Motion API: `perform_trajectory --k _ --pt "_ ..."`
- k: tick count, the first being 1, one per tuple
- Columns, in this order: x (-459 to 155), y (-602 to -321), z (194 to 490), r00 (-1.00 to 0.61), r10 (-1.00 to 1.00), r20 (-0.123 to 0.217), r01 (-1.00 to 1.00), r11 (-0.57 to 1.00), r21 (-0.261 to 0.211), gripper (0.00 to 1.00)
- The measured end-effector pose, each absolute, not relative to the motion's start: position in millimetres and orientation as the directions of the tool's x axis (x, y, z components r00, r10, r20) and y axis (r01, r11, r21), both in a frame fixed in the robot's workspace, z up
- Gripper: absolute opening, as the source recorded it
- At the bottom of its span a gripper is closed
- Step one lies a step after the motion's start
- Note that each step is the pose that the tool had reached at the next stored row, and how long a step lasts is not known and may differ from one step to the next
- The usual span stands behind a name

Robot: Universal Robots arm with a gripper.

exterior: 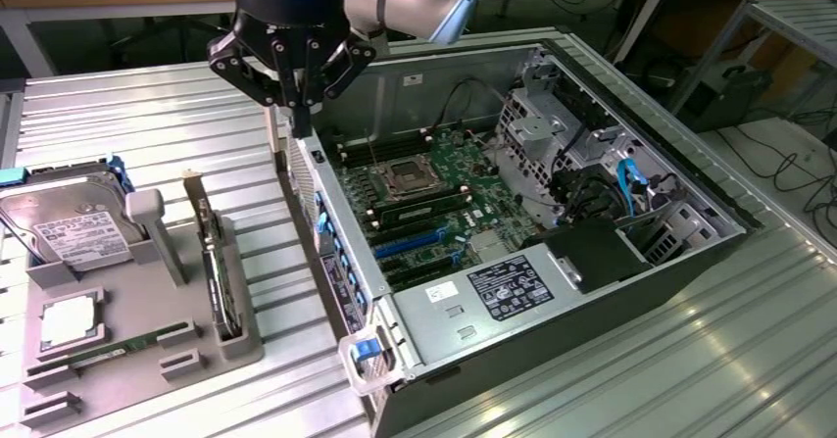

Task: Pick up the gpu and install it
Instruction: 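Reach for the gpu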

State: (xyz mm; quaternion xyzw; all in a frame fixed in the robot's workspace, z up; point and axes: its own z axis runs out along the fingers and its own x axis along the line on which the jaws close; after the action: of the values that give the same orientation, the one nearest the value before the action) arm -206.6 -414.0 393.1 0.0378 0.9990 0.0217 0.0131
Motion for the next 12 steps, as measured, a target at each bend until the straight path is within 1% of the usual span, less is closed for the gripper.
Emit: perform_trajectory --k 12 --pt "-212.5 -416.0 393.1 -0.997 0.076 -0.024 0.075 0.996 0.044 0.11"
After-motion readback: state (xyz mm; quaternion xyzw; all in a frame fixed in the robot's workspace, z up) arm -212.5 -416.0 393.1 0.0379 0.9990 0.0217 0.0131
